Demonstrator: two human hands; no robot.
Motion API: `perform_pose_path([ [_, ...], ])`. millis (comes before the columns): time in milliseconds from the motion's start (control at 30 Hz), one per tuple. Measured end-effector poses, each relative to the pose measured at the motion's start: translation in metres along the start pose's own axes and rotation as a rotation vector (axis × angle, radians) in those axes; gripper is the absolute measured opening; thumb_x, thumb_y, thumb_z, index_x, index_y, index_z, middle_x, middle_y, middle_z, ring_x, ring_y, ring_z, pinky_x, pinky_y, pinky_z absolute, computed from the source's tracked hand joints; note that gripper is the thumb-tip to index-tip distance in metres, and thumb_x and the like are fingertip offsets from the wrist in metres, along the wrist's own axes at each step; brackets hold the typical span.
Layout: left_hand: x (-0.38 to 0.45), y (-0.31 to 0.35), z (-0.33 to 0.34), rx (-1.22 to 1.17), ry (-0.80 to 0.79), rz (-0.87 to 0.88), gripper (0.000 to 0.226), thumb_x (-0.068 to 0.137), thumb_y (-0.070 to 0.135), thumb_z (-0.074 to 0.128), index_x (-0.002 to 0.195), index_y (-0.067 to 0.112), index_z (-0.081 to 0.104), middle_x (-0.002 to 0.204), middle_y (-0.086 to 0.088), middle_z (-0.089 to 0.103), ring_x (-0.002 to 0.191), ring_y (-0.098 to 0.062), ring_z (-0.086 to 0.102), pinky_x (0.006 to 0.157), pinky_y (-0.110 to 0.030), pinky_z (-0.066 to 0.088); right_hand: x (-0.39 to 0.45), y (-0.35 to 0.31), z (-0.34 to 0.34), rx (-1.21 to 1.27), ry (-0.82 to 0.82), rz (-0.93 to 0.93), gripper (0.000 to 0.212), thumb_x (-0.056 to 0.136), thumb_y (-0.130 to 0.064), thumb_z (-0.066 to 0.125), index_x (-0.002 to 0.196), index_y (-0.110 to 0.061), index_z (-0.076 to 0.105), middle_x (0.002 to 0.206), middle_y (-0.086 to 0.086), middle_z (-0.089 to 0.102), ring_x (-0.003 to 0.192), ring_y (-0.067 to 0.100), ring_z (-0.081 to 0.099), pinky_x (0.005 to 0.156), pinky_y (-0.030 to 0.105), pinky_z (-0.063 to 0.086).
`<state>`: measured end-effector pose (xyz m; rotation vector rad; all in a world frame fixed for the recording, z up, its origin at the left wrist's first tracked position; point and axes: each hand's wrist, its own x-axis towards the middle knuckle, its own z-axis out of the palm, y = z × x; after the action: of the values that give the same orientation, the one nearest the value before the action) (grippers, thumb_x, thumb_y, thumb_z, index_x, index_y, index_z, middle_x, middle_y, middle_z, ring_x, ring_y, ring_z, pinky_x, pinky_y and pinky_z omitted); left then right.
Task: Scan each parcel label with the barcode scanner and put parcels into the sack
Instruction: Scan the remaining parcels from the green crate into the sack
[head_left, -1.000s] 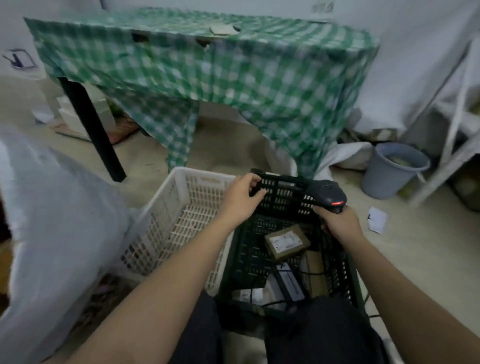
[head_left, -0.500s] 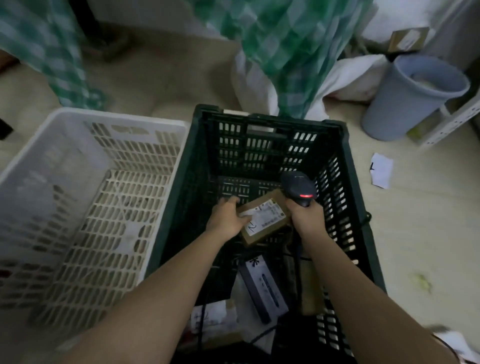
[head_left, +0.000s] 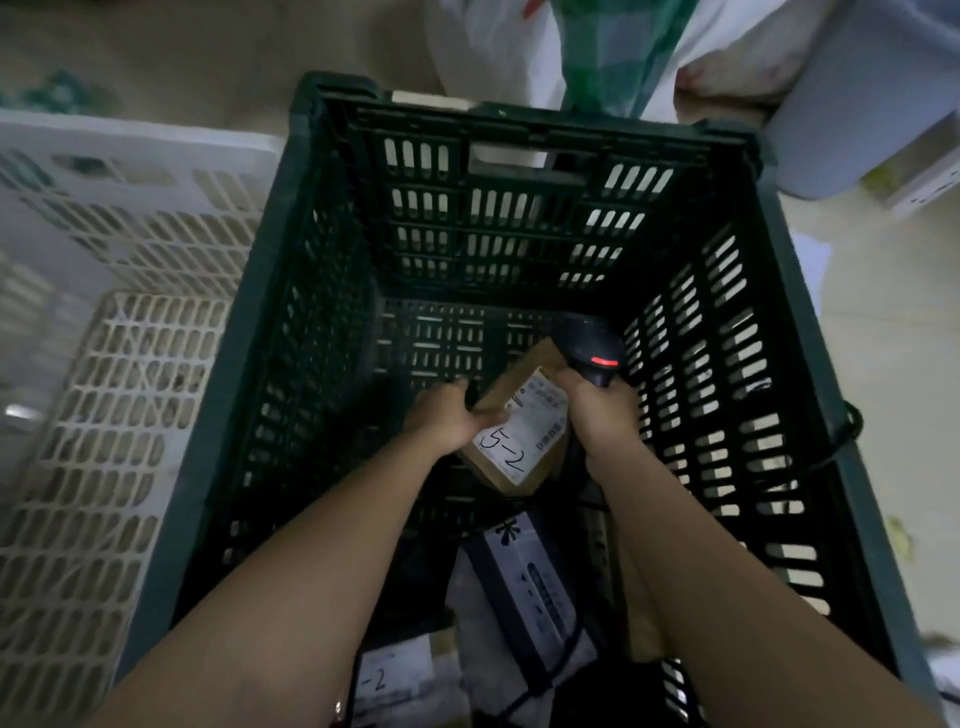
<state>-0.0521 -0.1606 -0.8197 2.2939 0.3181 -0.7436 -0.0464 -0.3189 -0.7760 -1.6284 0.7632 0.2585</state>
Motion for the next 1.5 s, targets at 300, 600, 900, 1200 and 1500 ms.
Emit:
perform_pose_path([
  [300, -0.021, -0.011, 0.020, -0.144, -0.237, -0.100, 0.053, 0.083, 0.052, 0.066, 0.117, 0.015, 0.047, 0.124, -0.007, 0.053, 0.105, -0.022, 0.054, 0.076, -0.033, 0.047, -0.009, -0.005, -0.017, 0.037, 0.040, -0.020, 0.033, 0.079, -0.023, 0.075, 0.109, -0.012, 0.065, 0.100, 0.007, 0.070, 0.093, 0.025, 0.066, 0.085, 0.036, 0.054],
  [600, -0.062, 0.017, -0.013, -0.486, -0.068, -0.041, 0.055, 0.088, 0.025, 0.068, 0.127, 0.017, 0.030, 0.122, -0.007, 0.056, 0.103, -0.023, 0.058, 0.091, -0.041, 0.051, -0.050, -0.027, -0.013, 0.116, -0.051, -0.133, 0.034, 0.078, -0.022, 0.079, 0.107, -0.009, 0.066, 0.093, 0.005, 0.071, 0.087, 0.021, 0.067, 0.086, 0.042, 0.055],
  [900, -0.182, 0.068, -0.119, -0.519, 0.061, 0.197, 0.089, 0.086, 0.017, 0.069, 0.148, 0.026, 0.007, 0.139, -0.005, 0.046, 0.114, -0.018, 0.048, 0.084, -0.036, 0.049, -0.146, -0.099, -0.016, 0.188, -0.051, -0.369, 0.017, 0.078, -0.019, 0.080, 0.083, -0.024, 0.064, 0.090, -0.002, 0.071, 0.093, 0.021, 0.068, 0.095, 0.047, 0.052],
  [1200, -0.324, 0.054, -0.209, -0.609, 0.293, 0.235, 0.080, 0.088, 0.013, 0.066, 0.151, 0.032, 0.021, 0.133, -0.006, 0.052, 0.107, -0.022, 0.057, 0.066, -0.029, 0.054, -0.266, -0.166, -0.012, 0.256, -0.258, -0.442, 0.028, 0.081, -0.015, 0.077, 0.105, -0.014, 0.064, 0.091, -0.004, 0.070, 0.085, 0.014, 0.065, 0.080, 0.033, 0.050],
  [1500, -0.402, -0.013, -0.230, -0.836, 0.466, 0.170, 0.058, 0.091, 0.007, 0.061, 0.141, 0.029, 0.042, 0.127, -0.003, 0.060, 0.109, -0.024, 0.060, 0.085, -0.045, 0.054, -0.342, -0.154, 0.032, -0.086, -0.330, -0.561, 0.024, 0.072, -0.042, 0.079, 0.084, -0.030, 0.063, 0.096, -0.001, 0.073, 0.089, 0.021, 0.068, 0.086, 0.040, 0.055],
])
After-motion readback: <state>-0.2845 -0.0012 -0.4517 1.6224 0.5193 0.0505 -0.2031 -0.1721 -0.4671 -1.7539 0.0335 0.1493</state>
